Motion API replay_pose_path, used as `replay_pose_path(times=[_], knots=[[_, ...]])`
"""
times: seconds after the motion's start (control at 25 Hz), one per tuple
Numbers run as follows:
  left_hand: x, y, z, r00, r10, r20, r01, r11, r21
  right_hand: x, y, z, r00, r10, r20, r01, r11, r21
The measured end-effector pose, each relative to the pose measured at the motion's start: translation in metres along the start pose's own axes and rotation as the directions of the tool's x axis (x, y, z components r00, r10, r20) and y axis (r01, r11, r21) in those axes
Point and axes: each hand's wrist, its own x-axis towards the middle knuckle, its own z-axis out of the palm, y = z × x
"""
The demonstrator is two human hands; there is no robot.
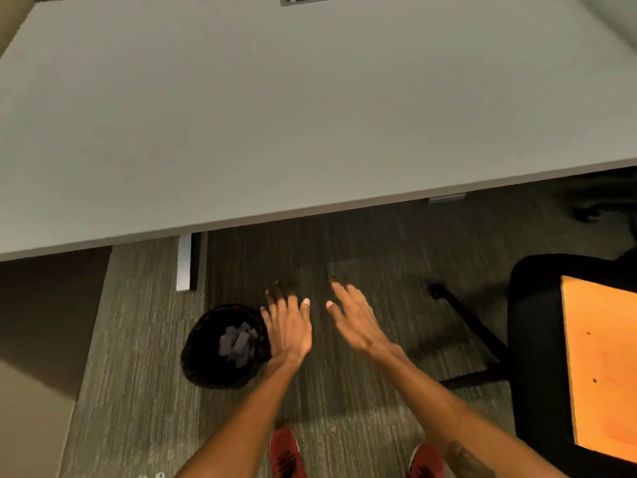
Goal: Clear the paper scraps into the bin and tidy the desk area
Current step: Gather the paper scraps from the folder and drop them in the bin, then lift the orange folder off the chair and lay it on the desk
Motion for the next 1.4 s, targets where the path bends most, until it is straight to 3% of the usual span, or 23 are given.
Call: replay_pose_path(times=[0.24,0.68,0.96,1.12,1.4], knots=[[-0.026,0.134,0.036,0.978,0.207,0.032,-0.207,0.978,-0.019,-0.046,0.101,-0.099,0.974,-0.108,-0.199,0.07,0.98,-0.186],[-0.114,0.336,0.137,0.838,0.508,0.197,-0.479,0.859,-0.179,-0.153,0.289,-0.216,0.908,0.181,-0.377,-0.245,0.961,-0.129],[-0.166,0.407,0.19,0.777,0.545,0.315,-0.482,0.837,-0.26,-0.219,0.379,-0.251,0.835,0.377,-0.401,-0.41,0.912,0.005],[-0.185,0.423,0.208,0.852,0.421,0.312,-0.352,0.901,-0.254,-0.251,0.417,-0.26,0.782,0.475,-0.405,-0.506,0.862,0.035],[-0.195,0.433,0.23,0.868,0.309,0.389,-0.204,0.936,-0.288,-0.279,0.458,-0.267,0.587,0.714,-0.382,-0.657,0.696,0.291]])
